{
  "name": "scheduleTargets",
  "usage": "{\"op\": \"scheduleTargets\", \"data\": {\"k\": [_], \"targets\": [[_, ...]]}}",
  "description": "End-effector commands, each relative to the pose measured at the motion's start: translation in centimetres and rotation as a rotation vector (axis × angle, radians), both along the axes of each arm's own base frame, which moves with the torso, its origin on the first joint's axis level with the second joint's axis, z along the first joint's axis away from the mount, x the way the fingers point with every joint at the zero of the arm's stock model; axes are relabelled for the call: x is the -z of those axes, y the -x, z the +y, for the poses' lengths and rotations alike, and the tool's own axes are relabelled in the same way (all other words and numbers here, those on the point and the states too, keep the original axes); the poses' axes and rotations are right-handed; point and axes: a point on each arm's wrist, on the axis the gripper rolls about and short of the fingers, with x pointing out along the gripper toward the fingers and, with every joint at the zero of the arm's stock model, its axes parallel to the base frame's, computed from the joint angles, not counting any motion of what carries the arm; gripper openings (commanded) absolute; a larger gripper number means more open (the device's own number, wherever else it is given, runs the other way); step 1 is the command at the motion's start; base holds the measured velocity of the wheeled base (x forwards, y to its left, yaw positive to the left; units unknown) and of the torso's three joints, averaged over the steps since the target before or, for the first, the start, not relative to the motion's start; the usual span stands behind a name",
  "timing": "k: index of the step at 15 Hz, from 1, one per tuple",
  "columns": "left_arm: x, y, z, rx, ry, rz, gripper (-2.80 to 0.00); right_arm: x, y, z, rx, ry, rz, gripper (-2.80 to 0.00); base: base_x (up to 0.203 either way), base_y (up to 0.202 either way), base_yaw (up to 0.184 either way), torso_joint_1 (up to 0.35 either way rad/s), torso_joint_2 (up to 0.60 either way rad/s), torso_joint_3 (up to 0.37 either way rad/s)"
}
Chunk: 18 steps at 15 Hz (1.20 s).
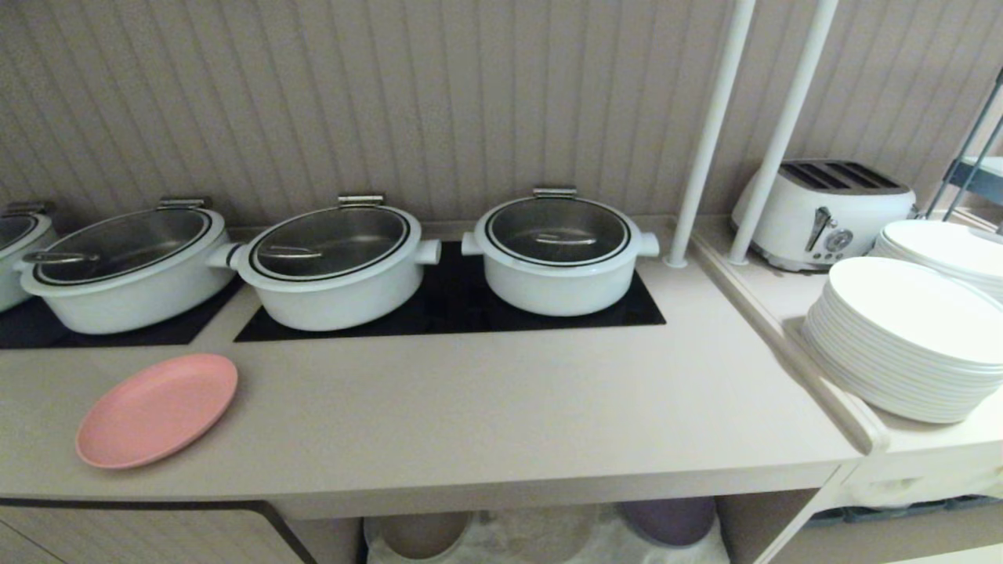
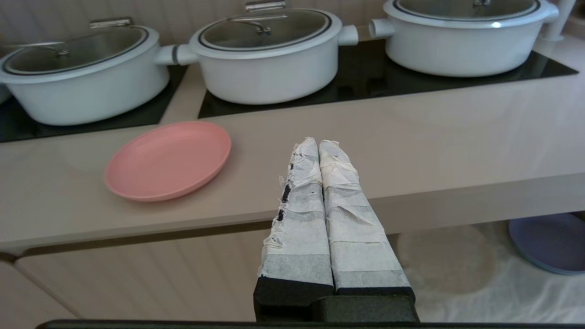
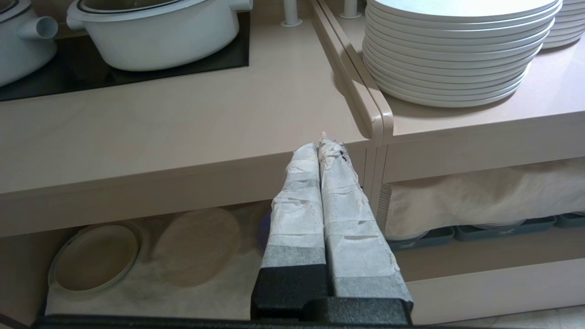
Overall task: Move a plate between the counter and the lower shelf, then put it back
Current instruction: Pick up the plate
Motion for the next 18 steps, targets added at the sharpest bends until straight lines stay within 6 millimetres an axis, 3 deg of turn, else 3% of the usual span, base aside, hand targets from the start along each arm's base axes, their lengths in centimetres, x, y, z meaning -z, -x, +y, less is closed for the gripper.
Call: {"op": "scheduleTargets", "data": {"k": [1,4,9,11,14,18], "targets": [[-2.5,0.3,0.0,-0.011,0.004,0.052,-2.8,0.0,0.0,0.0,0.0,0.0,0.0,-2.8,0.0,0.0,0.0,0.0,0.0,0.0],[-6.3,-1.2,0.2,-0.078,0.028,0.181,-2.8,0.0,0.0,0.0,0.0,0.0,0.0,-2.8,0.0,0.0,0.0,0.0,0.0,0.0],[-15.8,-6.8,0.6,-0.286,0.102,0.367,-2.8,0.0,0.0,0.0,0.0,0.0,0.0,-2.8,0.0,0.0,0.0,0.0,0.0,0.0],[-18.1,-9.5,1.0,-0.397,0.154,0.492,-2.8,0.0,0.0,0.0,0.0,0.0,0.0,-2.8,0.0,0.0,0.0,0.0,0.0,0.0],[-19.4,-13.8,2.8,-0.583,0.234,0.653,-2.8,0.0,0.0,0.0,0.0,0.0,0.0,-2.8,0.0,0.0,0.0,0.0,0.0,0.0],[-18.6,-18.2,6.4,-0.699,0.348,0.843,-2.8,0.0,0.0,0.0,0.0,0.0,0.0,-2.8,0.0,0.0,0.0,0.0,0.0,0.0]]}}
